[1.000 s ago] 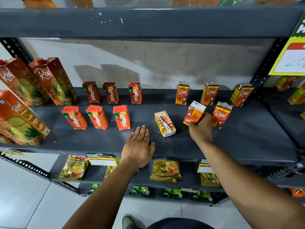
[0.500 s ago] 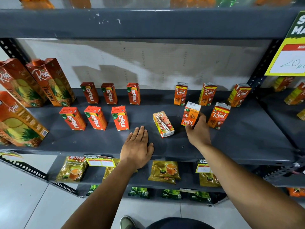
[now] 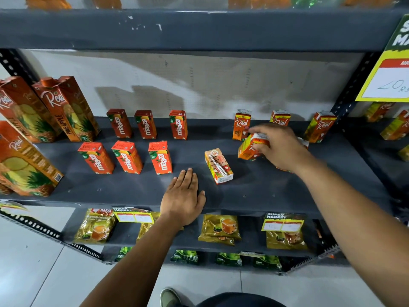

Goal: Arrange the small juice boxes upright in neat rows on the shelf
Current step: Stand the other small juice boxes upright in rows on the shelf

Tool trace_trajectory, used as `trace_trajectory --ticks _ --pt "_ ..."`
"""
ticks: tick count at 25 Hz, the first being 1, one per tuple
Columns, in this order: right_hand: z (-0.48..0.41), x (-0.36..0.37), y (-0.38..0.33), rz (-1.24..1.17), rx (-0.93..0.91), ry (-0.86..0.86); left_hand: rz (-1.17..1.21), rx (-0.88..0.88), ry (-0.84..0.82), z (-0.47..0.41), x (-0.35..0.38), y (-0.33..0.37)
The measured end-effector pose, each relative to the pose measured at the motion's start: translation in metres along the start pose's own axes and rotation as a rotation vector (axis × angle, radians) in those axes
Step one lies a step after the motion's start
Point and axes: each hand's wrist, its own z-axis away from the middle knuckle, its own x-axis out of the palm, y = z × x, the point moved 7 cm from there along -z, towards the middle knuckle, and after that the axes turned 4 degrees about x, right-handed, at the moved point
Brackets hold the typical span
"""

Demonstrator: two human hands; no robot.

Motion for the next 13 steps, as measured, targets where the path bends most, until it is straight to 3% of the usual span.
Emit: trace_trajectory --ticks 3,8,13 --pt "-0.011 0.020 -0.002 0.156 -0.006 -0.305 0.003 0.001 -0.013 0.000 0.000 0.000" --pt "-0.012 0.032 -0.009 0.235 -0.014 -0.395 0.007 -0.003 -0.008 0.000 -0.001 0.001" --pt "0.012 0.027 -0.057 0.070 -0.176 -0.038 0.009 -0.003 -0.004 0.000 0.000 0.000"
